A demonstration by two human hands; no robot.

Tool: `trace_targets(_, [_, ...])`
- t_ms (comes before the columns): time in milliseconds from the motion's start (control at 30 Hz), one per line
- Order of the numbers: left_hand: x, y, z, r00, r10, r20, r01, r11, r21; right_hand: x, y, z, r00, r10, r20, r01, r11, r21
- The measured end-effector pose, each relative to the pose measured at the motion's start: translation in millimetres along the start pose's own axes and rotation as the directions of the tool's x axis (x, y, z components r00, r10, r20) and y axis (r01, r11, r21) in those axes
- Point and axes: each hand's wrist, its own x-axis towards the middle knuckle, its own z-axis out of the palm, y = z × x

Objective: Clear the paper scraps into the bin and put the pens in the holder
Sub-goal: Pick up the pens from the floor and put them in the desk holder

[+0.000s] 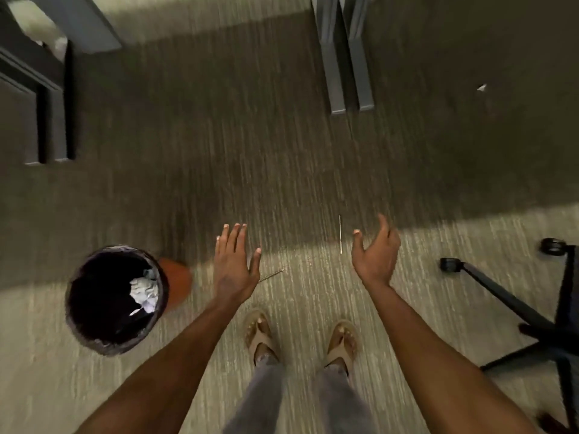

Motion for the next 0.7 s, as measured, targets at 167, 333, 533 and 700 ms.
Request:
trace_targets(167, [33.3, -61.0, 151.1, 0.999, -0.036, -0.023, 0.033, 0.994, -0.1, 30.4, 113.8, 127.8, 0.992, 0.116, 0.038, -0.118, 0.992, 0.044])
trace_targets(333, [37.5, -114.4, 260.3, 0.998, -0.034, 0.049, 0.035, 0.999, -0.034, 54.3, 188.4, 219.2, 0.977, 0.195, 0.092, -0.192, 0.981, -0.036])
trace_targets(533, [36.0, -160.1, 330.0, 0.974, -0.033, 0.224, 0.007, 0.994, 0.113, 89.2, 228.0, 281.3, 0.957, 0.249, 0.15, -0.217, 0.955, -0.202])
trace_targets(700, [29.2, -179.1, 354.8, 0.924, -0.044, 0.381, -0.06, 0.965, 0.257, 101.3, 238.0, 305.6, 0.955, 0.286, 0.076, -0.251, 0.919, -0.305])
